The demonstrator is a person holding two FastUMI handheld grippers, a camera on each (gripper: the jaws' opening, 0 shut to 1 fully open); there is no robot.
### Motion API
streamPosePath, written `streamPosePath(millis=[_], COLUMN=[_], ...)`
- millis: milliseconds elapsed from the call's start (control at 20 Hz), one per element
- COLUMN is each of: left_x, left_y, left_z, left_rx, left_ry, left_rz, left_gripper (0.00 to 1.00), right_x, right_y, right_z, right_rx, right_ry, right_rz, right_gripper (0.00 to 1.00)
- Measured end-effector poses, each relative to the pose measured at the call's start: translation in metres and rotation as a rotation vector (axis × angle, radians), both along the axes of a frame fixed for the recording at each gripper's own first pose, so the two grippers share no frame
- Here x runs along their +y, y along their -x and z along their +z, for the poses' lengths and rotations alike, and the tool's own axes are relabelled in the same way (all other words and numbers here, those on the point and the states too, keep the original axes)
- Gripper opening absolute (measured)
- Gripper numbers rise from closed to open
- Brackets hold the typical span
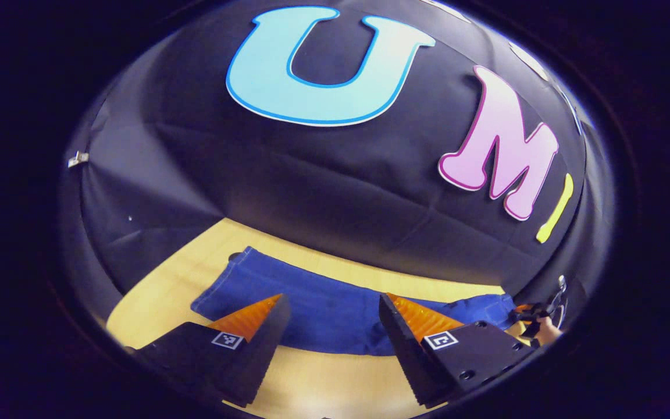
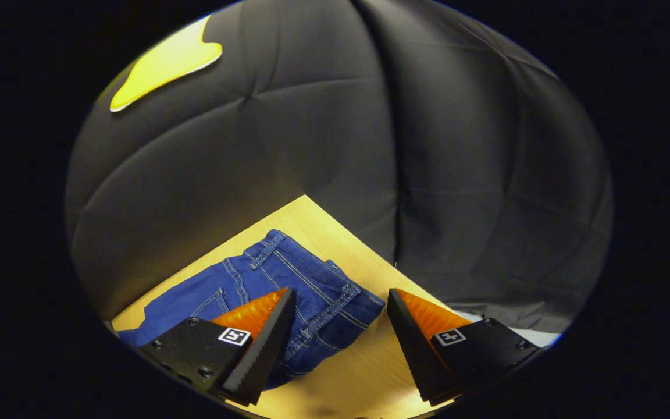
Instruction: Grasp the waist and the cuffs of the jeans and fold them to make the two legs overlap; first hold the waist and fold one-third of the jeans toward the cuffs, then hold the cuffs and fold the remaining one-third in the same direction to finish folding.
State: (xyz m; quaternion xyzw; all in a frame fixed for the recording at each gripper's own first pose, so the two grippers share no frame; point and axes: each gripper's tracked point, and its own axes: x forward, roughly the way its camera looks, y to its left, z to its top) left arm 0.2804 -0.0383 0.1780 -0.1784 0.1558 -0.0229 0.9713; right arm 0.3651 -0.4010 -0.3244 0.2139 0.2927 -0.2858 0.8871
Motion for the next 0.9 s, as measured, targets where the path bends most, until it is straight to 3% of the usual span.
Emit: streamPosePath(millis=[100,250,450,500,600,750,900], left_x=[-0.012,-0.018,-0.034,-0.037,-0.043,-0.049,-0.052], left_y=[-0.002,0.000,-0.001,-0.001,0.002,0.007,0.010], left_z=[0.003,-0.009,-0.014,-0.018,-0.029,-0.040,-0.048], left_rx=[-0.007,0.023,0.020,0.026,0.045,0.066,0.082], left_ry=[0.063,0.059,0.137,0.147,0.146,0.133,0.113], left_rz=[-0.008,-0.022,-0.031,-0.036,-0.045,-0.053,-0.063], left_gripper=[0.97,0.97,0.97,0.97,0.97,0.97,0.97], right_x=[-0.004,-0.004,-0.001,0.008,0.006,0.012,0.012], right_y=[0.001,0.000,-0.004,-0.003,-0.009,-0.012,-0.012], right_z=[0.000,-0.004,-0.005,-0.014,-0.007,-0.011,0.000], right_rx=[-0.001,0.009,-0.001,0.013,-0.035,-0.059,-0.081], right_ry=[0.023,0.068,0.063,-0.008,-0.025,-0.086,-0.039], right_rz=[0.006,0.028,0.033,0.033,0.016,0.026,0.046], right_gripper=[0.96,0.91,0.89,0.80,0.49,0.29,0.20])
